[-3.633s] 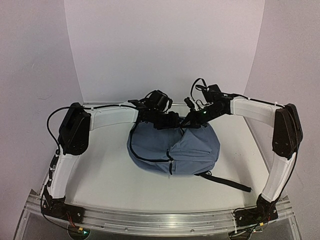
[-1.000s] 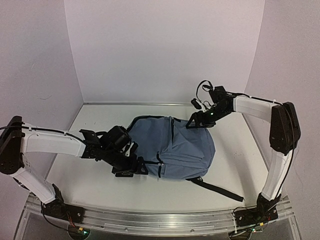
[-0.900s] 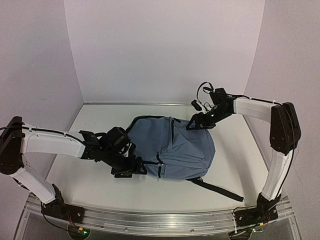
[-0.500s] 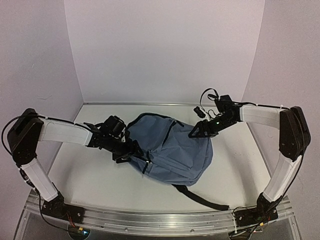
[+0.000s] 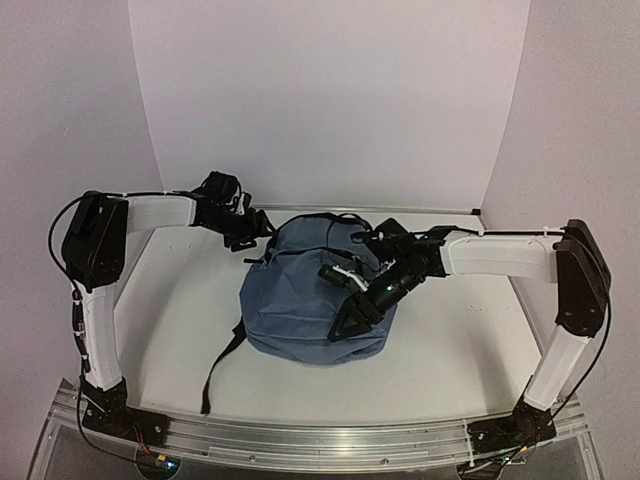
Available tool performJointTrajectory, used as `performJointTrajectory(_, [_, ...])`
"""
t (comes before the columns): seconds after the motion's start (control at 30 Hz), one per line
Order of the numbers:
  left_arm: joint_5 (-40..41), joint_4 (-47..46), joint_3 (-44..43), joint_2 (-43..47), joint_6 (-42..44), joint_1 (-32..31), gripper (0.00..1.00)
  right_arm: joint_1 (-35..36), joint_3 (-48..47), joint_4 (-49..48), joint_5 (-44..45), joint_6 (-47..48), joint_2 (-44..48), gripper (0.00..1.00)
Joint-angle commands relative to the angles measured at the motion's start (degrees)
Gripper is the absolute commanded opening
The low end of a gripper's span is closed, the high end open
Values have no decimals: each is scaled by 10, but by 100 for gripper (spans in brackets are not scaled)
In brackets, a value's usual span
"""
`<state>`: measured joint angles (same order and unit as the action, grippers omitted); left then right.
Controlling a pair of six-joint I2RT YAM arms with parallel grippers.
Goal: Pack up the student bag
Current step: Adjust the student bag at the center of the board.
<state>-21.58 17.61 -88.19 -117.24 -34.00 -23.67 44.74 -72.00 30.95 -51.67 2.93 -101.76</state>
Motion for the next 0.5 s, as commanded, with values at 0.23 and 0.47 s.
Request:
performJointTrajectory(0.23, [59,88,12,190,98,-10,73,-180,-38,10,5,-25,46,67])
performJointTrajectory(0.47, [52,126,92,263,51,-29,73,-224,-64,-17,94,-54,-23,64])
